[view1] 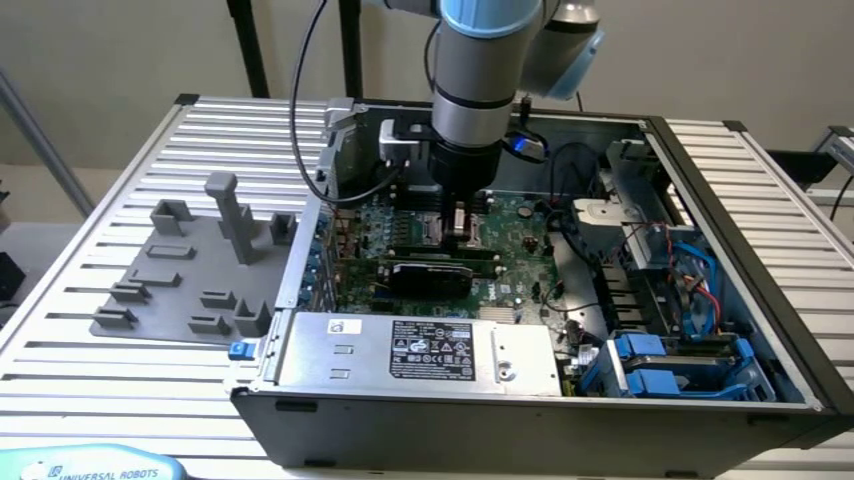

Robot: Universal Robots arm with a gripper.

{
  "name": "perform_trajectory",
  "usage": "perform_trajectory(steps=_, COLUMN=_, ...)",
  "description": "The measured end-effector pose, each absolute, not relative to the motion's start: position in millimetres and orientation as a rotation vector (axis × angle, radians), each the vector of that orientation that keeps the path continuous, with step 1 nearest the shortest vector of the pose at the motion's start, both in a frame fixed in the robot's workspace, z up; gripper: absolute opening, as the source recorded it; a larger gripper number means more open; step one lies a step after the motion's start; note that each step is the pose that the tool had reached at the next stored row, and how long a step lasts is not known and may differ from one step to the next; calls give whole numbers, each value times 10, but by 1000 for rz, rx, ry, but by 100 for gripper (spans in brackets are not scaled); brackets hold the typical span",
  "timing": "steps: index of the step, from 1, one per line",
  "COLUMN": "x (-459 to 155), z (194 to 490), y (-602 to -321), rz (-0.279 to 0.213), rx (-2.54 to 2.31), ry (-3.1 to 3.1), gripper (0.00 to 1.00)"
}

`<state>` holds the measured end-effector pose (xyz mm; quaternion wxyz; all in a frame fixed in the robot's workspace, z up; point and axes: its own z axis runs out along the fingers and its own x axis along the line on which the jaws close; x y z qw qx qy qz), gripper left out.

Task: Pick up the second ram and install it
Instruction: 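Press down the second ram until it locks into place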

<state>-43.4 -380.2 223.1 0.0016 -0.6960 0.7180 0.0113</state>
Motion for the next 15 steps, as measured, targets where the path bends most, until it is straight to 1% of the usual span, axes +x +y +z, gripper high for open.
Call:
perform_trajectory(steps=3, x=-435, z=2255, y=-3803, rz=36, rx=-2185, ry=2254, gripper=11)
perform_trajectory(steps=9, x=-430, z=2496, y=-3799, rz=39, rx=-2183, ry=2252, gripper=11)
perform_trajectory(steps=15, x=-430, z=2498, y=-3799, rz=40, rx=-2183, ry=2252, gripper=11)
